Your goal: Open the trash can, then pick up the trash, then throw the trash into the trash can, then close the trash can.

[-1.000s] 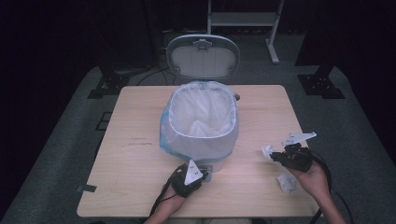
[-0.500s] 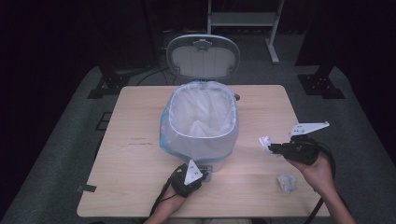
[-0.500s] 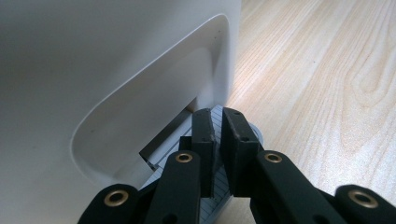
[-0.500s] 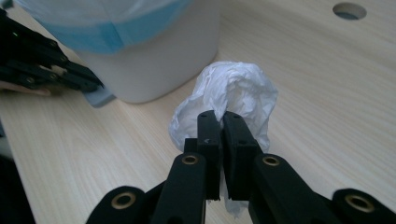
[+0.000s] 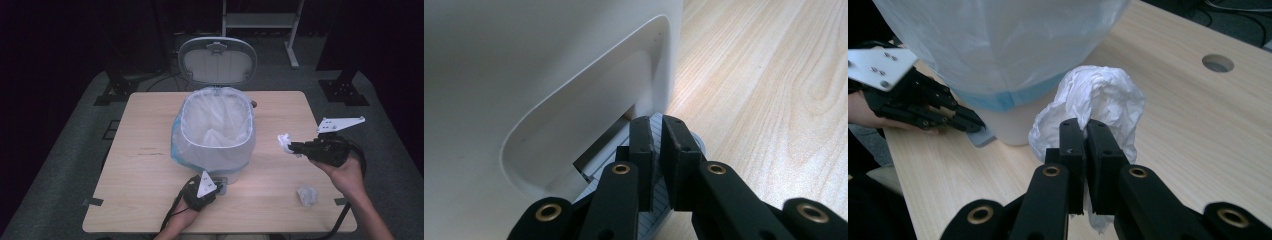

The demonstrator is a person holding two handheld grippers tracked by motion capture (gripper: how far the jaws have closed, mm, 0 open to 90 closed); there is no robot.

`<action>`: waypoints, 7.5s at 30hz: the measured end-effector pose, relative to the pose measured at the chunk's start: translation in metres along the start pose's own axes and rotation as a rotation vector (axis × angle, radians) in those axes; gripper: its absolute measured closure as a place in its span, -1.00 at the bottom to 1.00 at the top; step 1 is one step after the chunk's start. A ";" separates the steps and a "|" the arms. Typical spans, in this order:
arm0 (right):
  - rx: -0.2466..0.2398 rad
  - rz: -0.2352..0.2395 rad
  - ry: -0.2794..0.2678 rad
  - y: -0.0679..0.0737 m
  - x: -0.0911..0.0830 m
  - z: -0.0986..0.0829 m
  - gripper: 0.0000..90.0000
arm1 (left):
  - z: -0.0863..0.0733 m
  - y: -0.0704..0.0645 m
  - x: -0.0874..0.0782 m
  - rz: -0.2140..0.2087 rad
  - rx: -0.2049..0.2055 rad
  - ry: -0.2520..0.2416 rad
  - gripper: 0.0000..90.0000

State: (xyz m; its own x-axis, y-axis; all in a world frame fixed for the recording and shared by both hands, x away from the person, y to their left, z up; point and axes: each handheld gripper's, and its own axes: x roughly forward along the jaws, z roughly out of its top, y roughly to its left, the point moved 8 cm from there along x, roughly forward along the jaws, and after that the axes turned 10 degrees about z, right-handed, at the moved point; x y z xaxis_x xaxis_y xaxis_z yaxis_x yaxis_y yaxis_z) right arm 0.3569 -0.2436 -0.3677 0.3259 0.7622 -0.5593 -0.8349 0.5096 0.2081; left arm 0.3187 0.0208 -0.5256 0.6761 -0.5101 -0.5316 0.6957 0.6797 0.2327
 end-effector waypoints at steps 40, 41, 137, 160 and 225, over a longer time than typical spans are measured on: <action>-0.135 0.091 -0.046 0.043 -0.014 0.118 0.91 | 0.000 0.001 0.001 -0.021 -0.020 0.003 0.87; -0.140 0.094 -0.048 0.045 -0.014 0.121 0.91 | 0.000 0.001 0.001 -0.021 -0.018 0.003 0.87; -0.191 0.176 0.042 0.070 0.046 0.154 0.55 | 0.000 0.000 0.000 -0.007 -0.008 0.001 0.85; -0.148 0.079 -0.057 0.044 -0.017 0.088 0.46 | 0.000 0.002 0.001 0.000 -0.027 0.004 0.75; -0.001 -0.046 -0.084 0.007 -0.027 -0.115 0.22 | -0.001 0.005 0.001 -0.004 -0.046 0.009 0.66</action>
State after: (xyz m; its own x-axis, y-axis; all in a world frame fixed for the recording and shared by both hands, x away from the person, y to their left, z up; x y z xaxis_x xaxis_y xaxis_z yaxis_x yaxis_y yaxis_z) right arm 0.2911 -0.3063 -0.4434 0.3997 0.7690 -0.4989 -0.8187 0.5442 0.1830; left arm 0.3230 0.0242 -0.5254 0.6710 -0.5083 -0.5398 0.6864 0.7011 0.1930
